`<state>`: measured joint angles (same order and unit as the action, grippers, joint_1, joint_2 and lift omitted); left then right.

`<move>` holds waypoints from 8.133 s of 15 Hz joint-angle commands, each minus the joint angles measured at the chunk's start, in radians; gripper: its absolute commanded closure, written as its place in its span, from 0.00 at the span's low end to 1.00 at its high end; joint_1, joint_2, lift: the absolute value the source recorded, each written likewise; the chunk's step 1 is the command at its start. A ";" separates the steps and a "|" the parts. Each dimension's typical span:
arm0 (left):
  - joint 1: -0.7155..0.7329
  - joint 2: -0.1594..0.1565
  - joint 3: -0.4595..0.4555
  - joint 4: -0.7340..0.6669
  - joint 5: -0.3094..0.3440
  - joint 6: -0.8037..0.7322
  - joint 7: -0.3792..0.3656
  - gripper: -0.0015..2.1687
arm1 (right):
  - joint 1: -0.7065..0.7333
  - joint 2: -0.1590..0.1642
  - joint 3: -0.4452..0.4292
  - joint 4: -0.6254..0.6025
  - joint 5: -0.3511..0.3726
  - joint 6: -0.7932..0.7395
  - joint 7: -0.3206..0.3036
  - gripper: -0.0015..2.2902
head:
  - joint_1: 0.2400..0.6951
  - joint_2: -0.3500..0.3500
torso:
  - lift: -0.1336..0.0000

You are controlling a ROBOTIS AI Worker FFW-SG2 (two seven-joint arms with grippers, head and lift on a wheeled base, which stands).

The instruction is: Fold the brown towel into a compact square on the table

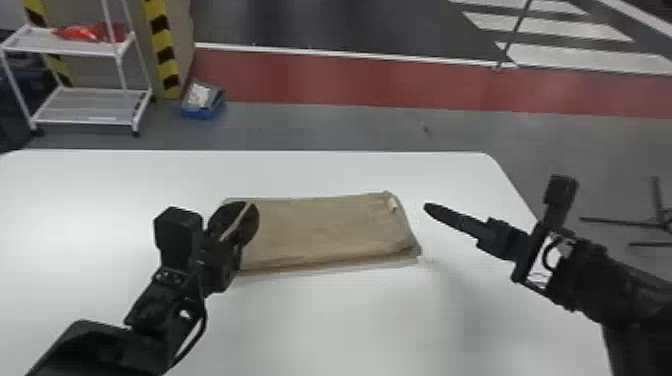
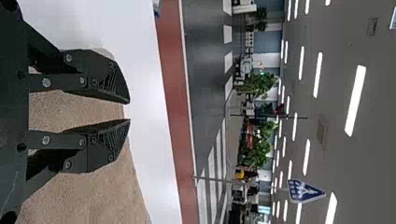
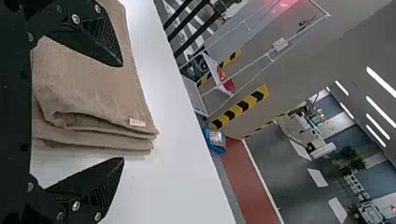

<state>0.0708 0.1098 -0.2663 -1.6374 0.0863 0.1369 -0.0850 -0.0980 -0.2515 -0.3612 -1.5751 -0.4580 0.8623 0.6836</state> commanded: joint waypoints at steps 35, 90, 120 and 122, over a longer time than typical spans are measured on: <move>-0.060 0.008 0.010 0.041 -0.036 0.264 -0.082 0.83 | -0.216 0.058 0.237 0.156 0.288 0.165 -0.142 0.53 | 1.00 0.28 | 0.14; -0.071 0.018 0.042 0.025 0.012 0.366 -0.205 0.83 | -0.308 0.252 0.551 0.089 0.098 0.278 -0.269 0.10 | 1.00 0.64 | 0.14; 0.017 0.019 0.032 -0.047 0.009 0.366 -0.176 0.82 | 0.182 0.089 0.469 -0.121 0.299 -0.372 -0.210 0.86 | 1.00 0.43 | 0.14; 0.041 0.027 0.036 -0.090 0.009 0.369 -0.185 0.82 | 0.136 0.107 0.469 -0.086 0.308 -0.360 -0.210 0.86 | 1.00 0.44 | 0.14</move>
<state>0.0944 0.1318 -0.2343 -1.6969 0.0950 0.5033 -0.2667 0.0706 -0.1551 0.1060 -1.6879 -0.1554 0.4934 0.4739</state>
